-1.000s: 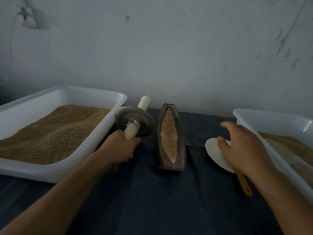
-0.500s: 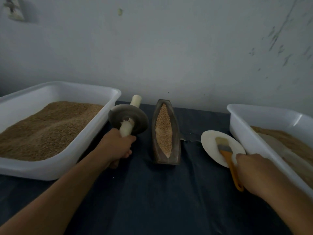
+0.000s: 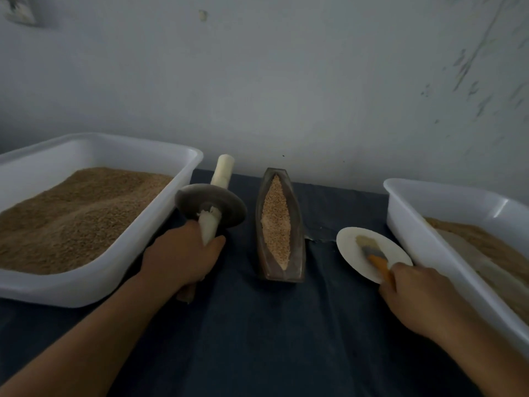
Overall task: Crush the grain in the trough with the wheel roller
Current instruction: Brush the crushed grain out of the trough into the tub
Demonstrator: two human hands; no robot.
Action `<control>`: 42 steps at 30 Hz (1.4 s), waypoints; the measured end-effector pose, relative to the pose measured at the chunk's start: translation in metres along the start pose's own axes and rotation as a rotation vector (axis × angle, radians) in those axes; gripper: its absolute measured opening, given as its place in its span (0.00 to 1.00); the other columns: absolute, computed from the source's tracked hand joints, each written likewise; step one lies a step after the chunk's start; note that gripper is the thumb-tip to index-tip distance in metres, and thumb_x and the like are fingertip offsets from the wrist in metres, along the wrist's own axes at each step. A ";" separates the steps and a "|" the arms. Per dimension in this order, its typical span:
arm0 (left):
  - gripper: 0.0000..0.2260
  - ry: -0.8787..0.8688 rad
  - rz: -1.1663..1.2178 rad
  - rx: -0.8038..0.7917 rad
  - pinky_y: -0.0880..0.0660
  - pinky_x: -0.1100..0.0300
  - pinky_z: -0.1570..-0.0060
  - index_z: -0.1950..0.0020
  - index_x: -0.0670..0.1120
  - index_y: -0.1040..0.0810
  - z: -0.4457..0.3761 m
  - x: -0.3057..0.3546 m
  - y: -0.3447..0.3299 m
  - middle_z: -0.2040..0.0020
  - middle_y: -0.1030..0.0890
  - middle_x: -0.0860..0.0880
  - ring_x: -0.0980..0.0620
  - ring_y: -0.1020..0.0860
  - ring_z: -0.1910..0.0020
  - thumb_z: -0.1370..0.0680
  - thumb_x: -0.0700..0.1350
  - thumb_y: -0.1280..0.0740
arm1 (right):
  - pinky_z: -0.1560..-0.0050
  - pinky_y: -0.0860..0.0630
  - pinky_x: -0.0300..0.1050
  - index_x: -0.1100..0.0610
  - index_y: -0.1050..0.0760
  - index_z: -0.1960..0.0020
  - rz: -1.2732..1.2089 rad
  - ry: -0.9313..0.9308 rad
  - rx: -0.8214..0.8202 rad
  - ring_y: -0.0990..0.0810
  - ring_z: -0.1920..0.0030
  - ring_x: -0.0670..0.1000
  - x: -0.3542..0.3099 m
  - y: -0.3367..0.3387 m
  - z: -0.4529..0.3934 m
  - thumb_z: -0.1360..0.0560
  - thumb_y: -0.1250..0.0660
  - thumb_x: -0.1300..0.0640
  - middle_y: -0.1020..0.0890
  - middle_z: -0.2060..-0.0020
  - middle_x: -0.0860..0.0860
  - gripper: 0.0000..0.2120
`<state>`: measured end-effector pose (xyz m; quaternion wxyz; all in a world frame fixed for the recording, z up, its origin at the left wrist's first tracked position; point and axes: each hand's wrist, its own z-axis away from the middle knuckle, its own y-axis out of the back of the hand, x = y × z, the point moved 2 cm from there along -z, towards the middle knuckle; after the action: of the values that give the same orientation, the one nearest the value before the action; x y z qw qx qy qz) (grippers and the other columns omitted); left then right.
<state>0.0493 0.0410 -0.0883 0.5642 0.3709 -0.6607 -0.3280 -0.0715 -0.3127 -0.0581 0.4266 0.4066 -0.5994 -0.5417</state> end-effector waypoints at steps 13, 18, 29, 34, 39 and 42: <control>0.06 -0.073 -0.026 0.093 0.35 0.70 0.79 0.53 0.59 0.28 0.025 0.017 0.038 0.67 0.24 0.58 0.63 0.23 0.70 0.22 0.59 0.36 | 0.71 0.37 0.44 0.50 0.28 0.51 -0.290 0.238 0.415 0.30 0.70 0.46 -0.077 0.083 -0.062 0.19 0.40 0.51 0.24 0.68 0.47 0.05; 0.11 -0.100 -0.075 0.173 0.37 0.72 0.74 0.46 0.59 0.29 0.028 0.019 0.037 0.61 0.26 0.61 0.64 0.26 0.68 0.23 0.62 0.36 | 0.73 0.35 0.42 0.54 0.25 0.57 -0.266 0.309 0.483 0.26 0.70 0.51 -0.118 0.086 -0.120 0.19 0.41 0.51 0.24 0.68 0.50 0.11; 0.16 -0.287 0.147 0.283 0.34 0.75 0.67 0.40 0.62 0.29 0.051 0.050 0.044 0.55 0.25 0.66 0.65 0.23 0.57 0.26 0.57 0.32 | 0.72 0.40 0.44 0.55 0.28 0.63 -0.122 0.275 0.400 0.28 0.68 0.55 -0.136 0.058 -0.150 0.21 0.40 0.54 0.25 0.67 0.53 0.12; 0.28 -0.199 0.336 0.030 0.29 0.71 0.65 0.34 0.70 0.39 0.063 0.063 0.022 0.46 0.30 0.69 0.74 0.26 0.52 0.34 0.73 0.45 | 0.73 0.43 0.42 0.54 0.30 0.66 -0.033 0.350 0.311 0.30 0.70 0.52 -0.132 0.061 -0.127 0.23 0.39 0.54 0.28 0.69 0.51 0.13; 0.33 -0.099 0.485 -0.223 0.23 0.63 0.56 0.32 0.70 0.41 0.071 0.069 -0.003 0.40 0.30 0.68 0.67 0.21 0.58 0.36 0.77 0.46 | 0.74 0.45 0.40 0.55 0.25 0.64 -0.039 0.316 0.476 0.32 0.72 0.51 -0.125 0.091 -0.131 0.25 0.38 0.55 0.27 0.69 0.52 0.10; 0.32 -0.014 0.678 -0.336 0.19 0.56 0.56 0.31 0.69 0.38 0.071 0.070 -0.013 0.43 0.23 0.65 0.59 0.18 0.57 0.35 0.75 0.42 | 0.74 0.44 0.40 0.56 0.27 0.63 -0.054 0.286 0.486 0.37 0.74 0.49 -0.144 0.088 -0.137 0.25 0.37 0.57 0.33 0.71 0.50 0.09</control>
<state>-0.0256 -0.0246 -0.0750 0.6889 0.0312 -0.6870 -0.2289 0.1006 -0.2100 0.0260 0.3821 0.5851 -0.6345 -0.3303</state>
